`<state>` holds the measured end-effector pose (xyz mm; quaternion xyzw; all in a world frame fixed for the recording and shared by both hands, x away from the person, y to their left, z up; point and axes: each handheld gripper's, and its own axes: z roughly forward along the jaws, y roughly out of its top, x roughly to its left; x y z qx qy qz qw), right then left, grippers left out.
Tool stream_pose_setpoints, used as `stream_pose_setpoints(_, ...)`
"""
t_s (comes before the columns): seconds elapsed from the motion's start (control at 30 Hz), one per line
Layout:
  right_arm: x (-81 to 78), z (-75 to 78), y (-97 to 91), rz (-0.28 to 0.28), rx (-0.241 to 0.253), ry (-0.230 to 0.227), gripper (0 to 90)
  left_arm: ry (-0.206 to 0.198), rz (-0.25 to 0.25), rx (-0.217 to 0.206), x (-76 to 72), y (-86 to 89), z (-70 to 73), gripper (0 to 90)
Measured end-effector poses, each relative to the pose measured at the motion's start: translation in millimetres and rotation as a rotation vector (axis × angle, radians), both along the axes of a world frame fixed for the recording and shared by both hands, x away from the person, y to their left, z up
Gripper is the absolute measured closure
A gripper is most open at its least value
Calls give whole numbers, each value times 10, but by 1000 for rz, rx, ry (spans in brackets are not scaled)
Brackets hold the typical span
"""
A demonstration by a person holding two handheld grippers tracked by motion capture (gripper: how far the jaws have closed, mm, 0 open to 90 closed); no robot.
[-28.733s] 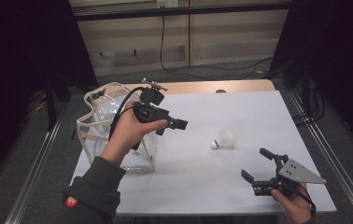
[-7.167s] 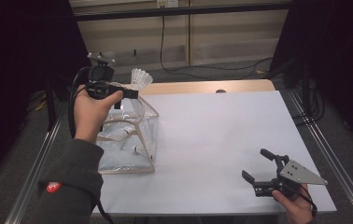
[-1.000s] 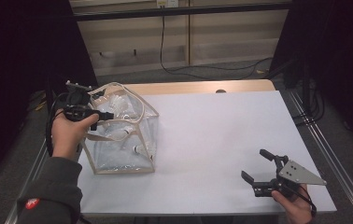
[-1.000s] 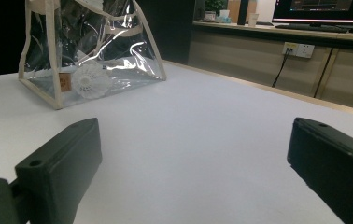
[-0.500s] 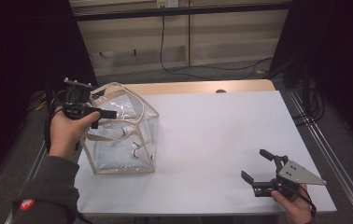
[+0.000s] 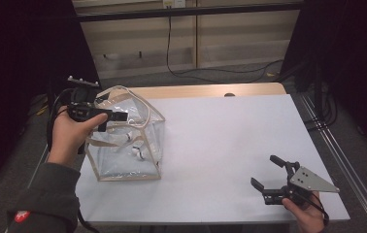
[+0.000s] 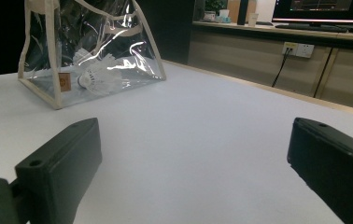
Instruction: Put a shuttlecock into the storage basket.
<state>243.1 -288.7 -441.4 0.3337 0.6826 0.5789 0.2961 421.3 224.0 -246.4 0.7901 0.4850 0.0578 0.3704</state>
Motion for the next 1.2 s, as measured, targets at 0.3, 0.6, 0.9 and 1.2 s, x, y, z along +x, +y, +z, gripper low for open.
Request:
stream_pose_setpoints(0.3,-3,1,2,2,2,1,29,-7,-44,-12,-68,-40,40,258)
stream_pose_setpoints(0.6,-2,1,-1,1,1,-1,29,-8,-100,-26,-127,-55,61,203)
stream_pose_setpoints(0.9,-5,3,2,0,1,-1,29,-1,-143,-37,-192,-73,90,156)
stream_pose_setpoints(1.2,-2,2,6,0,0,-1,29,-14,-194,-61,-296,-72,88,122)
